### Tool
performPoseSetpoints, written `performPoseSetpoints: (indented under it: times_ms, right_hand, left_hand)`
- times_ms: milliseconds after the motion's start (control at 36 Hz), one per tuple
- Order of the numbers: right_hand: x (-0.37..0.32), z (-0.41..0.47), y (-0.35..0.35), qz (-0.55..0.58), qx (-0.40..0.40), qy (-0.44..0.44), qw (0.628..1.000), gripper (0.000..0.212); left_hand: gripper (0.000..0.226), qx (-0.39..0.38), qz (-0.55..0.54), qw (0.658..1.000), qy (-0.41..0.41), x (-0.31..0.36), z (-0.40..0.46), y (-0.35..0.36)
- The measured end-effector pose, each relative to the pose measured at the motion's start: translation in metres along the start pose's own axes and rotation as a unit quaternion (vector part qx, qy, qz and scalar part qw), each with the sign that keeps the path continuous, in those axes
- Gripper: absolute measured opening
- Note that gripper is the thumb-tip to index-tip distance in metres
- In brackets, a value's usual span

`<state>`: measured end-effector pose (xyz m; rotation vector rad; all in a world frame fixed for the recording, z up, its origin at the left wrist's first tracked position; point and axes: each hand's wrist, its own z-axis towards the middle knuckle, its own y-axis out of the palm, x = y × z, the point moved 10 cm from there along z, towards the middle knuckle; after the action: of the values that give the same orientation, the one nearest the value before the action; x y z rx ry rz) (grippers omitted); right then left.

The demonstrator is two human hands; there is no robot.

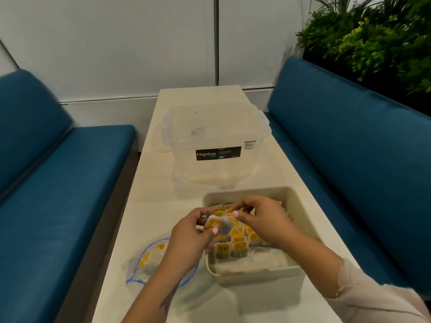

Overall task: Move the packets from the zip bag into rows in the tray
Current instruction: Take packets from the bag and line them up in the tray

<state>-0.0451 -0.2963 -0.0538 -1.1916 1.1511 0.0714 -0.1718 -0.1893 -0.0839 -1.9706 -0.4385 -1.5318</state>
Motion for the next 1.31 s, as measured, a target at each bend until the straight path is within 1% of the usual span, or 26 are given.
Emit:
performPoseSetpoints:
  times_ms: [111,250,361,444,500,583,722,778,861,1000,1139,1222,1306]
  right_hand:
    - [-0.008,-0.002,0.011,0.013,-0.022,-0.027,0.999,0.018]
    - [-0.013,-0.004,0.015,0.023,-0.030,-0.048,0.998,0.023]
    - [-0.019,-0.006,0.006,-0.031,-0.017,-0.064,0.997,0.018]
    - [-0.025,-0.008,-0.004,-0.082,-0.008,-0.087,0.993,0.021]
    - [-0.026,-0.009,-0.010,-0.097,-0.003,-0.094,0.991,0.021]
    - [-0.020,-0.008,-0.013,-0.120,-0.014,-0.086,0.989,0.014]
    - [-0.005,-0.010,-0.021,-0.134,-0.027,-0.057,0.989,0.002]
    - [0.001,-0.011,-0.024,-0.140,-0.031,-0.048,0.989,0.002]
    - [0.012,-0.013,-0.031,-0.157,-0.030,-0.031,0.987,0.002]
    - [0.035,-0.014,-0.032,-0.198,-0.034,0.011,0.980,0.003]
    - [0.053,-0.012,-0.020,-0.236,-0.033,0.022,0.971,0.005]
    - [0.063,-0.010,-0.010,-0.233,-0.035,0.037,0.971,0.005]
    - [0.071,-0.008,-0.001,-0.232,-0.035,0.047,0.971,0.007]
  left_hand:
    - [0.042,0.003,0.116,0.993,0.032,0.014,0.003,0.001]
    - [0.049,-0.002,0.187,0.980,0.061,0.030,0.007,0.006]
    - [0.052,-0.008,0.229,0.970,0.085,0.042,0.008,0.011]
    - [0.052,-0.012,0.272,0.956,0.106,0.051,0.008,0.017]
    - [0.053,-0.019,0.297,0.948,0.113,0.055,0.008,0.022]
    - [0.052,-0.038,0.317,0.940,0.119,0.060,0.007,0.033]
    - [0.049,-0.060,0.302,0.945,0.112,0.055,0.007,0.046]
    - [0.054,-0.062,0.304,0.944,0.112,0.050,0.007,0.046]
    - [0.066,-0.059,0.355,0.925,0.122,0.045,0.009,0.038]
    - [0.086,-0.069,0.450,0.888,0.067,0.025,0.010,0.023]
    - [0.092,-0.094,0.488,0.868,0.024,0.001,0.007,0.020]
    - [0.097,-0.114,0.516,0.849,0.009,-0.008,0.005,0.020]
    - [0.102,-0.130,0.523,0.842,-0.008,-0.016,0.004,0.020]
